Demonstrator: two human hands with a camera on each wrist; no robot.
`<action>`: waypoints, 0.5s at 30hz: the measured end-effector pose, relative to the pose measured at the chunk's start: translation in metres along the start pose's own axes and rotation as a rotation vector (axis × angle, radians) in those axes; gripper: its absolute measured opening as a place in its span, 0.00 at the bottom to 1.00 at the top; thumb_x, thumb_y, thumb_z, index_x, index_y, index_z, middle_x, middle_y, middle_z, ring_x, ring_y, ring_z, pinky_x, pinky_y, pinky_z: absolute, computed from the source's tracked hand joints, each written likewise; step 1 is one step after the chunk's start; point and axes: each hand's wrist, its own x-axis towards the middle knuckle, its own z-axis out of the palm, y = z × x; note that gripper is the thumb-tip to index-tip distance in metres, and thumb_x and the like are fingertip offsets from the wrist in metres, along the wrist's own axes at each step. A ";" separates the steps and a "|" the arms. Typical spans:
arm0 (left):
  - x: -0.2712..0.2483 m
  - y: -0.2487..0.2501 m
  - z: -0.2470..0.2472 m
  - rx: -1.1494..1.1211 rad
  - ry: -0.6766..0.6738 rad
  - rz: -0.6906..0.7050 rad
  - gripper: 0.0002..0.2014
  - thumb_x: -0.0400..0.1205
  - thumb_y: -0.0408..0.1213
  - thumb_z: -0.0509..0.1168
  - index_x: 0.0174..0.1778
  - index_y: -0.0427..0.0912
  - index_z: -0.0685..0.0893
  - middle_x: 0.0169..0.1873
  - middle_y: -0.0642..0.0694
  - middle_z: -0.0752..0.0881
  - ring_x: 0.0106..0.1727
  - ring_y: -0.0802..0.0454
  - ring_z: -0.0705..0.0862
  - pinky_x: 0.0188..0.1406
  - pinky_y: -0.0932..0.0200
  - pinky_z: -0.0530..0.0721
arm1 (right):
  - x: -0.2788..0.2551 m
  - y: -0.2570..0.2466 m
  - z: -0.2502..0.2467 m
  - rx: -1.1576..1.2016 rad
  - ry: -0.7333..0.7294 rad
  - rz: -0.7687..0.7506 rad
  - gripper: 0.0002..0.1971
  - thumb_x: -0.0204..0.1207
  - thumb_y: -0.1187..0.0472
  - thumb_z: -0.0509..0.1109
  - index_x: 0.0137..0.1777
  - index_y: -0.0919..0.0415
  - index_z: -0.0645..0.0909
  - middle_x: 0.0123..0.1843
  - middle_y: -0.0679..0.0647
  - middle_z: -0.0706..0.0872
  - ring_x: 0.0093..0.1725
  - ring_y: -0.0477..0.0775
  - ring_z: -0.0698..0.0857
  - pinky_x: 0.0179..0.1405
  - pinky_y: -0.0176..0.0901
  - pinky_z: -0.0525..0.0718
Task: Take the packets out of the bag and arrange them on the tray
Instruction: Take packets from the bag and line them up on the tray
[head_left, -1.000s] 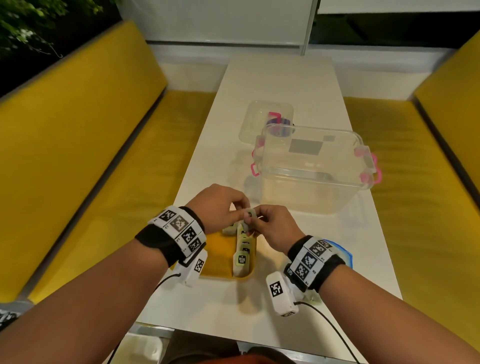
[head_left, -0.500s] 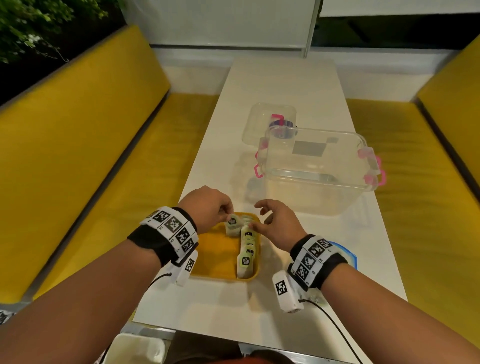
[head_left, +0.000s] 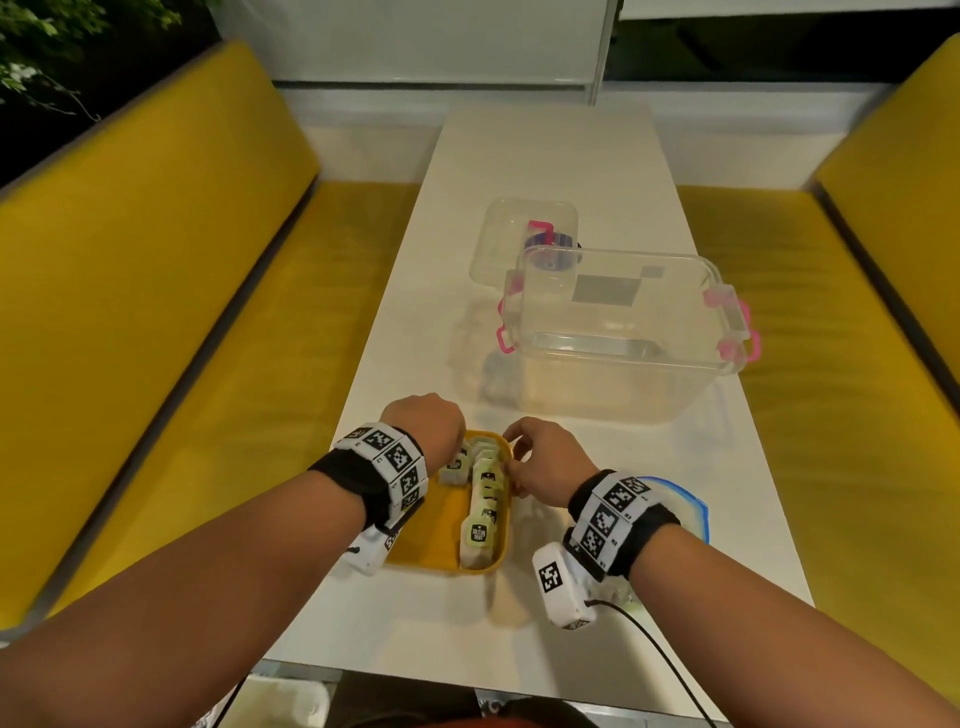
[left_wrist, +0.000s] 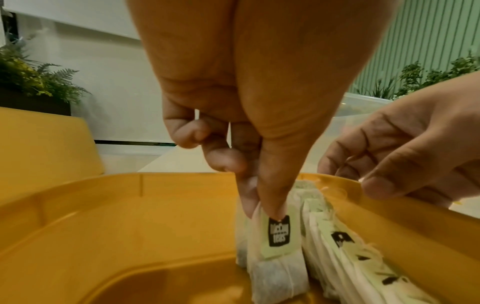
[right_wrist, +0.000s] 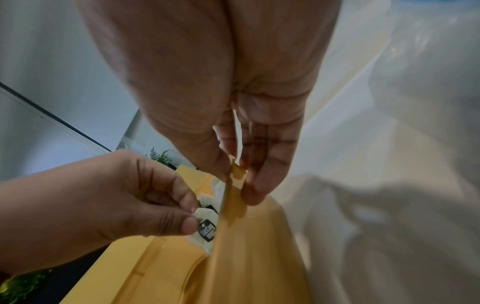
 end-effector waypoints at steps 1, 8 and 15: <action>0.001 0.000 0.000 -0.005 0.003 -0.003 0.08 0.80 0.39 0.65 0.49 0.52 0.90 0.49 0.47 0.88 0.50 0.44 0.86 0.46 0.55 0.83 | 0.000 0.000 0.000 -0.002 -0.001 -0.002 0.14 0.73 0.66 0.72 0.58 0.57 0.80 0.47 0.56 0.87 0.41 0.58 0.89 0.47 0.56 0.90; 0.003 -0.001 0.005 -0.044 -0.010 -0.010 0.07 0.79 0.42 0.67 0.49 0.52 0.89 0.50 0.48 0.88 0.50 0.45 0.86 0.47 0.55 0.83 | 0.001 -0.002 -0.003 -0.012 -0.009 -0.019 0.14 0.76 0.66 0.70 0.61 0.58 0.80 0.48 0.57 0.87 0.35 0.53 0.87 0.35 0.40 0.87; -0.002 -0.002 -0.012 -0.106 0.047 -0.009 0.08 0.77 0.51 0.70 0.47 0.54 0.88 0.47 0.52 0.88 0.48 0.49 0.85 0.44 0.56 0.83 | -0.012 -0.002 -0.022 -0.002 0.079 -0.045 0.13 0.80 0.62 0.66 0.63 0.55 0.79 0.51 0.51 0.86 0.44 0.56 0.89 0.52 0.50 0.87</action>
